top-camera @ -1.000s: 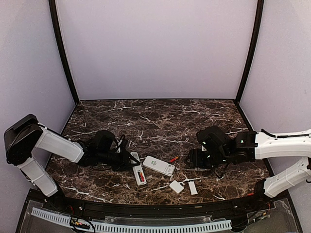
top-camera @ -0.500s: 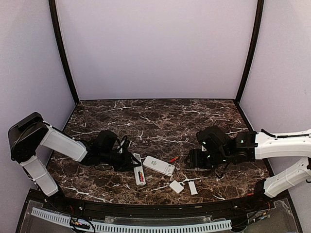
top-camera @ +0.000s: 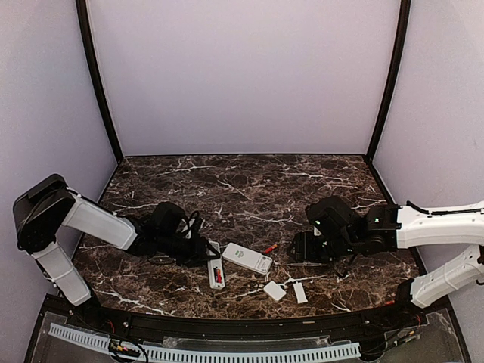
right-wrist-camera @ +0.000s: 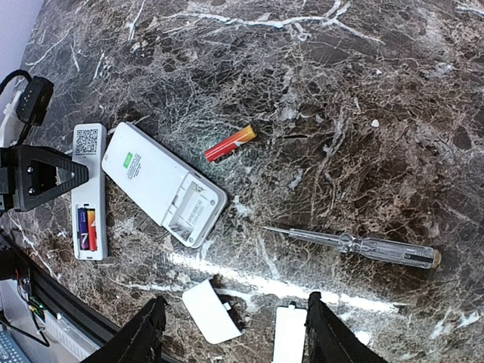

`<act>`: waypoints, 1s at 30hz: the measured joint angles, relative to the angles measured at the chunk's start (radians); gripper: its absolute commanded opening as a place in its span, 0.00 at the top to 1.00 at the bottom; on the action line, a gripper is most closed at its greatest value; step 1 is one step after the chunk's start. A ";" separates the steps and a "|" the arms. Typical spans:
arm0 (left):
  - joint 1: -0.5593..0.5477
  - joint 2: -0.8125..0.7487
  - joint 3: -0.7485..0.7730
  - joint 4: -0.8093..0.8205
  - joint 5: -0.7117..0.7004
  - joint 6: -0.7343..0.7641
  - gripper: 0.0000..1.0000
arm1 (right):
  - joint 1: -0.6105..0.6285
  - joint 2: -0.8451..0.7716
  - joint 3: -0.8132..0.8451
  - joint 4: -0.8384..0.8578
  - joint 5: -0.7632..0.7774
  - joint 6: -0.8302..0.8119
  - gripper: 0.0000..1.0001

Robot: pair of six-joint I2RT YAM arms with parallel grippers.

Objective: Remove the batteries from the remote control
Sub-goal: Place the remote control without the battery cover at the center of the board.

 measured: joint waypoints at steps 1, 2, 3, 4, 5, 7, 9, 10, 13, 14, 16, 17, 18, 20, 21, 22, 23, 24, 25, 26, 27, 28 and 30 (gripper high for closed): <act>0.000 0.000 0.005 -0.007 -0.001 0.003 0.61 | 0.000 0.000 0.000 0.000 0.000 0.001 0.38; 0.000 0.000 0.009 -0.011 -0.004 0.006 0.61 | 0.000 0.000 0.000 0.000 0.000 0.001 0.38; 0.000 0.000 0.011 -0.014 -0.006 0.008 0.59 | 0.000 0.000 0.000 0.000 0.000 0.003 0.38; 0.000 -0.001 0.012 -0.018 -0.008 0.011 0.58 | 0.000 0.000 0.000 0.000 0.000 0.004 0.38; 0.000 -0.002 0.013 -0.020 -0.009 0.013 0.55 | 0.000 -0.001 0.000 0.000 0.000 0.004 0.38; 0.000 -0.010 0.016 -0.034 -0.017 0.020 0.51 | 0.000 -0.003 0.000 -0.001 0.000 0.005 0.38; 0.000 -0.021 0.019 -0.051 -0.029 0.027 0.47 | 0.000 -0.006 0.000 -0.001 0.000 0.007 0.38; 0.000 -0.028 0.019 -0.062 -0.036 0.029 0.46 | 0.000 -0.009 -0.001 -0.001 0.000 0.007 0.38; 0.000 -0.050 0.019 -0.093 -0.056 0.038 0.43 | 0.000 -0.016 -0.002 -0.002 0.001 0.008 0.37; 0.000 -0.058 0.019 -0.105 -0.065 0.040 0.42 | 0.000 -0.017 -0.002 -0.002 0.001 0.008 0.37; 0.000 -0.073 0.019 -0.132 -0.081 0.049 0.41 | 0.000 -0.018 -0.002 -0.003 0.001 0.007 0.36; 0.000 -0.082 0.019 -0.145 -0.089 0.051 0.40 | 0.000 -0.018 -0.002 -0.005 0.001 0.007 0.35; 0.000 -0.091 0.019 -0.156 -0.097 0.055 0.38 | 0.000 -0.019 -0.002 -0.007 0.001 0.007 0.34; 0.000 -0.116 0.019 -0.187 -0.118 0.060 0.35 | 0.000 -0.023 -0.002 -0.011 0.002 0.007 0.33; 0.000 -0.130 0.019 -0.201 -0.129 0.062 0.35 | 0.000 -0.026 -0.002 -0.017 0.005 0.007 0.32; 0.000 -0.145 0.019 -0.216 -0.140 0.066 0.33 | 0.000 -0.029 -0.002 -0.025 0.008 0.007 0.31; 0.000 -0.162 0.019 -0.231 -0.152 0.068 0.31 | 0.000 -0.032 -0.002 -0.034 0.012 0.009 0.30; 0.000 -0.180 0.019 -0.246 -0.164 0.074 0.28 | 0.000 -0.035 -0.002 -0.042 0.015 0.013 0.29; 0.000 -0.203 0.019 -0.266 -0.178 0.076 0.27 | 0.000 -0.038 -0.002 -0.054 0.019 0.016 0.29; 0.004 -0.230 0.019 -0.286 -0.190 0.085 0.24 | 0.000 -0.042 -0.002 -0.068 0.024 0.023 0.28; 0.009 -0.257 0.023 -0.312 -0.198 0.097 0.23 | 0.000 -0.045 -0.002 -0.080 0.028 0.035 0.27; 0.016 -0.281 0.028 -0.338 -0.205 0.111 0.23 | 0.000 -0.048 -0.002 -0.094 0.032 0.049 0.27; 0.049 -0.325 0.055 -0.401 -0.205 0.150 0.23 | 0.000 -0.053 -0.006 -0.116 0.039 0.084 0.26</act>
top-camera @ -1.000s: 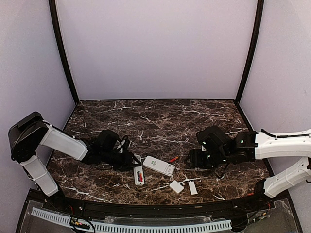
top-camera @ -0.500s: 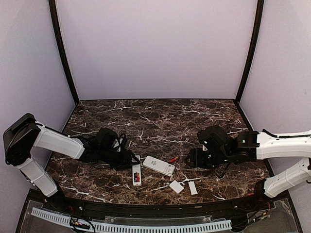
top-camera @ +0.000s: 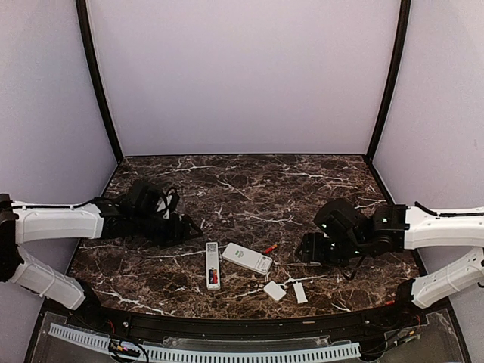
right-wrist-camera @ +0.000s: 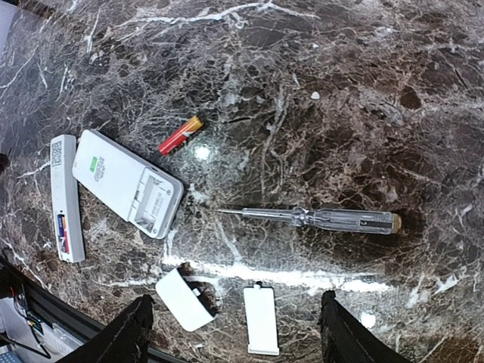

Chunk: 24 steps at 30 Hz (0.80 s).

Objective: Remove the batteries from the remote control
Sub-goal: Place the remote control without the battery cover at the center of the board, then pick up the screwdriver from the center of the board.

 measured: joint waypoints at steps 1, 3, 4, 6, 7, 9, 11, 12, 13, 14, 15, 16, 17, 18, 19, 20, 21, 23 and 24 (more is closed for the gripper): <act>0.030 -0.021 0.024 -0.040 0.006 0.026 0.22 | -0.001 -0.003 -0.005 -0.007 0.001 0.019 0.26; 0.107 -0.056 0.085 -0.118 0.019 0.092 0.20 | -0.002 -0.010 -0.025 -0.016 0.001 0.061 0.26; 0.150 -0.071 0.123 -0.159 0.024 0.131 0.19 | -0.004 -0.011 -0.034 -0.018 0.001 0.077 0.25; 0.221 -0.094 0.190 -0.219 0.037 0.198 0.18 | -0.008 -0.009 -0.055 -0.027 -0.002 0.121 0.25; 0.266 -0.104 0.223 -0.249 0.048 0.232 0.18 | -0.011 -0.005 -0.061 -0.032 -0.004 0.141 0.25; 0.350 -0.121 0.275 -0.294 0.077 0.308 0.18 | -0.018 0.015 -0.063 -0.043 -0.008 0.182 0.26; 0.440 -0.126 0.305 -0.327 0.110 0.371 0.18 | -0.023 0.043 -0.063 -0.043 -0.016 0.213 0.26; 0.471 -0.125 0.311 -0.336 0.121 0.391 0.18 | -0.024 0.057 -0.063 -0.042 -0.020 0.225 0.26; 0.510 -0.125 0.312 -0.347 0.133 0.417 0.18 | -0.025 0.070 -0.063 -0.039 -0.023 0.238 0.26; 0.543 -0.125 0.312 -0.360 0.137 0.438 0.18 | -0.027 0.080 -0.063 -0.037 -0.025 0.246 0.26; 0.569 -0.125 0.311 -0.371 0.139 0.458 0.18 | -0.030 0.089 -0.063 -0.035 -0.028 0.255 0.26; 0.583 -0.125 0.310 -0.375 0.139 0.473 0.18 | -0.034 0.099 -0.063 -0.031 -0.029 0.265 0.26; 0.594 -0.127 0.308 -0.376 0.137 0.492 0.18 | -0.039 0.107 -0.063 -0.028 -0.029 0.272 0.26; 0.599 -0.130 0.303 -0.375 0.132 0.512 0.18 | -0.043 0.115 -0.062 -0.026 -0.028 0.279 0.26; 0.601 -0.133 0.298 -0.377 0.129 0.527 0.18 | -0.047 0.124 -0.060 -0.026 -0.026 0.287 0.26; 0.602 -0.138 0.292 -0.378 0.123 0.542 0.18 | -0.051 0.134 -0.056 -0.029 -0.025 0.294 0.26; 0.603 -0.143 0.288 -0.380 0.117 0.557 0.18 | -0.055 0.142 -0.053 -0.028 -0.023 0.298 0.26; 0.603 -0.153 0.285 -0.383 0.104 0.581 0.18 | -0.064 0.166 -0.041 -0.032 -0.019 0.308 0.26; 0.604 -0.158 0.284 -0.383 0.099 0.590 0.18 | -0.067 0.176 -0.036 -0.032 -0.018 0.311 0.26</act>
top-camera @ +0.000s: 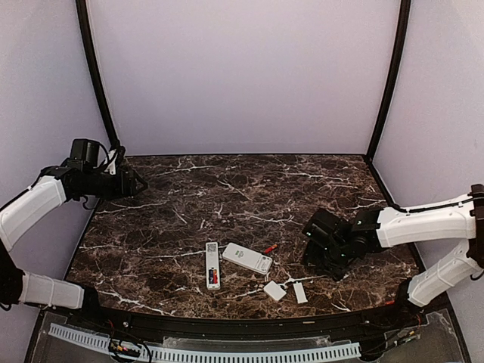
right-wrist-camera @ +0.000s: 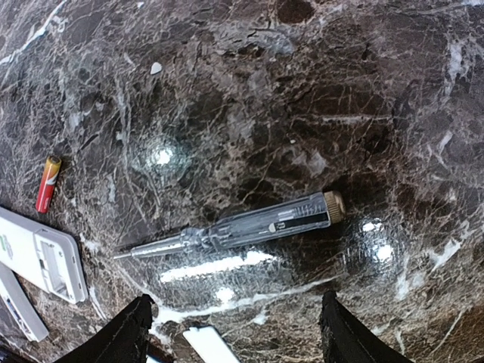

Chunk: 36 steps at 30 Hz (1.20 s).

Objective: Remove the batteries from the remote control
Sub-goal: Pick up the screwdriver from the center of the board.

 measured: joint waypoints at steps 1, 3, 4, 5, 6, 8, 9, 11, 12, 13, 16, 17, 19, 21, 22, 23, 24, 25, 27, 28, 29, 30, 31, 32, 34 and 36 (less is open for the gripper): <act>0.000 -0.005 0.000 0.000 -0.003 0.006 0.18 | -0.004 0.013 0.006 0.000 0.002 0.003 0.26; 0.001 -0.016 0.000 0.001 -0.010 0.019 0.18 | -0.010 0.039 0.017 -0.002 0.004 0.006 0.26; 0.001 -0.022 0.000 0.001 -0.014 0.024 0.18 | -0.012 0.048 0.021 -0.002 0.006 0.006 0.26; 0.001 -0.027 -0.001 0.001 -0.018 0.028 0.18 | -0.015 0.059 0.026 -0.005 0.007 0.006 0.26; 0.001 -0.032 -0.002 0.001 -0.021 0.032 0.18 | -0.018 0.069 0.031 -0.006 0.009 0.006 0.26; 0.001 -0.039 -0.003 0.001 -0.028 0.039 0.18 | -0.023 0.087 0.039 -0.009 0.014 0.005 0.26; 0.001 -0.043 -0.003 0.002 -0.030 0.043 0.18 | -0.026 0.095 0.045 -0.011 0.018 0.004 0.26; 0.001 -0.046 -0.004 0.002 -0.033 0.047 0.18 | -0.032 0.109 0.053 -0.012 0.019 0.000 0.26; 0.001 -0.047 -0.005 0.002 -0.034 0.048 0.18 | -0.037 0.116 0.057 -0.012 0.021 -0.003 0.26; 0.001 -0.047 -0.006 0.002 -0.035 0.049 0.18 | -0.043 0.124 0.061 -0.012 0.022 -0.007 0.26; 0.001 -0.047 -0.008 0.001 -0.036 0.051 0.18 | -0.057 0.150 0.073 -0.011 0.023 -0.024 0.26; 0.001 -0.047 -0.008 0.002 -0.036 0.052 0.18 | -0.061 0.160 0.079 -0.012 0.023 -0.029 0.26; 0.001 -0.047 -0.008 0.002 -0.037 0.054 0.18 | -0.068 0.181 0.092 -0.011 0.025 -0.043 0.26; 0.001 -0.047 -0.008 0.002 -0.037 0.055 0.18 | -0.072 0.199 0.106 -0.012 0.026 -0.055 0.26; 0.001 -0.047 -0.008 0.002 -0.038 0.055 0.18 | -0.075 0.209 0.115 -0.014 0.026 -0.065 0.26; 0.001 -0.047 -0.008 0.002 -0.039 0.055 0.18 | -0.078 0.224 0.129 -0.017 0.028 -0.074 0.27; 0.001 -0.047 -0.008 0.002 -0.040 0.056 0.18 | -0.080 0.235 0.138 -0.020 0.030 -0.080 0.27; 0.001 -0.047 -0.008 0.002 -0.040 0.058 0.18 | -0.082 0.249 0.152 -0.026 0.032 -0.090 0.27; 0.001 -0.047 -0.008 0.002 -0.041 0.059 0.18 | -0.084 0.274 0.174 -0.035 0.037 -0.105 0.29; 0.001 -0.047 -0.008 0.002 -0.042 0.060 0.18 | -0.085 0.285 0.186 -0.040 0.039 -0.113 0.30; 0.001 -0.047 -0.008 0.002 -0.043 0.061 0.18 | -0.086 0.298 0.197 -0.043 0.040 -0.122 0.31; 0.001 -0.047 -0.008 0.002 -0.043 0.061 0.18 | -0.088 0.306 0.204 -0.044 0.041 -0.130 0.33; 0.001 -0.047 -0.008 0.002 -0.044 0.061 0.18 | -0.089 0.315 0.211 -0.047 0.041 -0.137 0.34; 0.001 -0.047 -0.008 0.002 -0.044 0.061 0.18 | -0.091 0.323 0.217 -0.049 0.042 -0.144 0.36; 0.001 -0.047 -0.008 0.002 -0.044 0.061 0.18 | -0.093 0.336 0.228 -0.060 0.042 -0.156 0.37; 0.001 -0.047 -0.008 0.002 -0.045 0.062 0.18 | -0.097 0.344 0.236 -0.064 0.041 -0.164 0.40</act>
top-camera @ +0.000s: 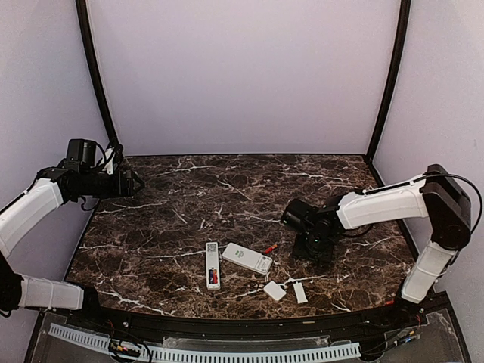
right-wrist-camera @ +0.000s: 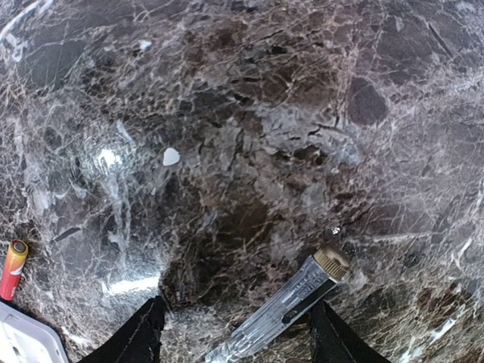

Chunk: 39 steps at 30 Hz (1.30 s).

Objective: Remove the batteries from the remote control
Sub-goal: Pick up the screwdriver from the center of the board.

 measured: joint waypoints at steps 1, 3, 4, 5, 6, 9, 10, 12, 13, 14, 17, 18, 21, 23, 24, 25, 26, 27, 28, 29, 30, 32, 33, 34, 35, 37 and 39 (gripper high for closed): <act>0.000 0.000 0.000 0.000 0.000 0.000 0.18 | -0.001 0.004 0.004 -0.003 0.000 -0.005 0.43; 0.000 0.000 0.000 0.000 0.000 0.000 0.18 | -0.004 0.011 0.011 -0.009 0.000 -0.014 0.50; 0.000 0.000 0.000 0.000 0.000 0.000 0.18 | -0.005 0.014 0.013 -0.011 0.001 -0.015 0.53; 0.000 0.000 0.000 0.000 -0.001 0.000 0.18 | -0.005 0.016 0.016 -0.014 0.002 -0.016 0.57; 0.000 0.000 0.000 0.000 -0.002 0.000 0.18 | -0.006 0.018 0.017 -0.018 0.003 -0.017 0.60; 0.000 0.000 0.000 0.000 -0.003 0.000 0.18 | -0.009 0.021 0.021 -0.023 0.005 -0.017 0.70; 0.000 0.000 0.000 0.000 -0.003 0.000 0.18 | -0.010 0.022 0.022 -0.023 0.005 -0.016 0.73; 0.000 0.000 0.000 0.000 -0.003 0.000 0.18 | -0.011 0.024 0.025 -0.024 0.007 -0.014 0.77; 0.000 0.000 0.000 0.000 -0.003 0.000 0.18 | -0.012 0.025 0.025 -0.025 0.007 -0.015 0.78; 0.000 0.000 0.000 0.000 -0.003 0.000 0.18 | -0.013 0.025 0.025 -0.024 0.007 -0.013 0.81; 0.000 -0.002 -0.001 0.000 -0.005 0.000 0.18 | -0.014 0.025 0.025 -0.025 0.008 -0.005 0.88; 0.000 -0.003 -0.002 0.000 -0.006 0.001 0.18 | -0.014 0.025 0.025 -0.025 0.008 -0.002 0.91; 0.000 -0.011 -0.009 0.000 -0.006 0.001 0.18 | -0.014 0.022 0.024 -0.021 0.009 0.011 0.99; 0.000 -0.014 -0.012 0.000 -0.006 0.004 0.19 | -0.014 0.015 0.016 -0.012 0.007 0.015 1.00; 0.000 -0.014 -0.013 0.000 -0.006 0.005 0.19 | -0.014 0.010 0.011 -0.008 0.007 0.017 1.00; 0.000 -0.015 -0.014 0.000 -0.006 0.006 0.19 | -0.014 0.003 0.005 -0.005 0.007 0.019 1.00; 0.000 -0.018 -0.016 0.001 -0.003 0.007 0.19 | -0.014 -0.004 -0.001 -0.002 0.007 0.020 1.00; 0.000 -0.022 -0.019 0.001 0.002 0.007 0.19 | -0.014 -0.016 -0.008 0.000 0.008 0.021 1.00; 0.000 -0.027 -0.024 0.002 0.013 0.007 0.21 | -0.014 -0.029 -0.014 0.001 0.008 0.021 1.00; 0.000 -0.036 -0.031 0.005 0.033 0.007 0.22 | -0.014 -0.046 -0.018 0.002 0.008 0.020 1.00; -0.002 -0.045 -0.037 0.008 0.052 0.005 0.23 | -0.014 -0.068 -0.021 0.003 0.008 0.019 1.00; -0.013 -0.064 -0.050 0.021 0.088 -0.010 0.23 | -0.014 -0.111 -0.022 0.010 0.008 0.014 1.00; -0.026 -0.077 -0.057 0.031 0.106 -0.021 0.24 | -0.014 -0.142 -0.024 0.021 0.007 0.005 1.00; -0.050 -0.091 -0.064 0.043 0.122 -0.035 0.24 | -0.014 -0.169 -0.024 0.030 0.007 -0.002 1.00; -0.081 -0.106 -0.071 0.055 0.135 -0.055 0.24 | -0.014 -0.206 -0.028 0.048 0.005 -0.015 1.00; -0.159 -0.132 -0.082 0.084 0.157 -0.102 0.25 | -0.014 -0.294 -0.039 0.088 0.000 -0.046 1.00; -0.263 -0.158 -0.095 0.130 0.183 -0.181 0.25 | -0.014 -0.387 -0.054 0.138 -0.011 -0.088 1.00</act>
